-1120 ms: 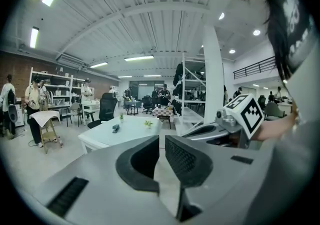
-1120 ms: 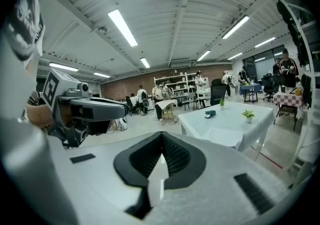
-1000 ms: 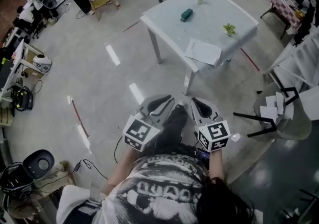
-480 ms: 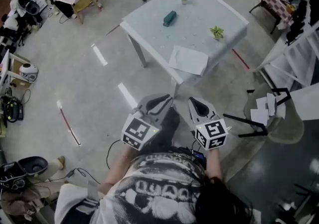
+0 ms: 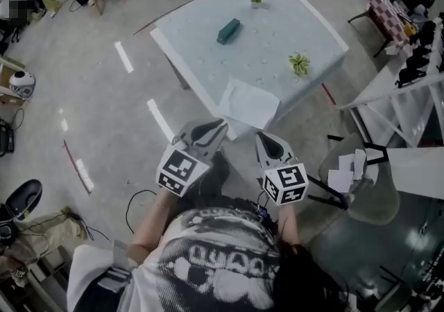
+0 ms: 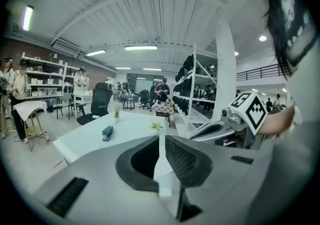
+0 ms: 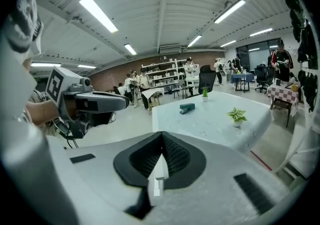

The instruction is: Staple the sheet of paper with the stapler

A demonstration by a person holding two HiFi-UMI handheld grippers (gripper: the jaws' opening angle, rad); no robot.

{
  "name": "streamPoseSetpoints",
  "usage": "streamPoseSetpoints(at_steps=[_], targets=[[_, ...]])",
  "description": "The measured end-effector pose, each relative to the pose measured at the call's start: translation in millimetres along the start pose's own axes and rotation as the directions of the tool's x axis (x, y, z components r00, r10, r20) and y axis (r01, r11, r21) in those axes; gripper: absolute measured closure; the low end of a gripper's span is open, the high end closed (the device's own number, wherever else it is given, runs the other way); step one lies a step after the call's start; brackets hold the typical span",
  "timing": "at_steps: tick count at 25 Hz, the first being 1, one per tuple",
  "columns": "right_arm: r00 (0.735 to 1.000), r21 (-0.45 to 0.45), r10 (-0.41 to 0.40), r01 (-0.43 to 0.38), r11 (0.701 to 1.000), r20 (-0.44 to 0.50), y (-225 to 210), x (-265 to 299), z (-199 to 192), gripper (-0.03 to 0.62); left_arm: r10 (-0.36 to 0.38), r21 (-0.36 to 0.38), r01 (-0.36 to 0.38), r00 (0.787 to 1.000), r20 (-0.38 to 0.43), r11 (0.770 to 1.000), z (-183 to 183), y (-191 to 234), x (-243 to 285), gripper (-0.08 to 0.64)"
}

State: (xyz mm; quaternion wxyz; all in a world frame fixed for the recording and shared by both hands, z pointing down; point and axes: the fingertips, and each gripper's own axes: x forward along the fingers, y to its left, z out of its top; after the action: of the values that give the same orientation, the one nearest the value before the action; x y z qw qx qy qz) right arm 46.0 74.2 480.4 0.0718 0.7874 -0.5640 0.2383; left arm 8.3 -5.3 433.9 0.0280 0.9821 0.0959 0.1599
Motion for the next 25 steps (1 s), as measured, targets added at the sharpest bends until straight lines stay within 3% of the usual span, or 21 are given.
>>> streamPoseSetpoints(at_steps=[5, 14, 20, 22, 25], targets=[[0.999, 0.014, -0.009, 0.010, 1.000, -0.039, -32.9, 24.0, -0.5, 0.598, -0.012, -0.002, 0.012, 0.999, -0.047, 1.000, -6.0, 20.3, 33.1, 0.526], [0.993, 0.033, -0.041, 0.045, 0.998, -0.112, -92.8, 48.3, -10.1, 0.584, -0.007, 0.015, 0.008, 1.000, -0.029, 1.000, 15.0, 31.2, 65.7, 0.526], [0.978, -0.008, -0.031, 0.030, 1.000, -0.207, -137.4, 77.8, -25.9, 0.519, 0.101, -0.026, -0.102, 0.994, -0.029, 0.994, 14.7, 46.6, 67.9, 0.526], [0.965, -0.003, -0.036, 0.036, 0.999, -0.261, -157.0, 93.0, -38.2, 0.437, 0.163, -0.046, -0.165, 0.986, -0.038, 0.985, 14.0, 56.4, 66.6, 0.526], [0.932, -0.012, -0.027, 0.024, 1.000, -0.360, -180.6, 112.3, -65.2, 0.411, 0.264, -0.092, -0.266, 0.964, -0.036, 0.959, 18.0, 68.4, 59.8, 0.526]])
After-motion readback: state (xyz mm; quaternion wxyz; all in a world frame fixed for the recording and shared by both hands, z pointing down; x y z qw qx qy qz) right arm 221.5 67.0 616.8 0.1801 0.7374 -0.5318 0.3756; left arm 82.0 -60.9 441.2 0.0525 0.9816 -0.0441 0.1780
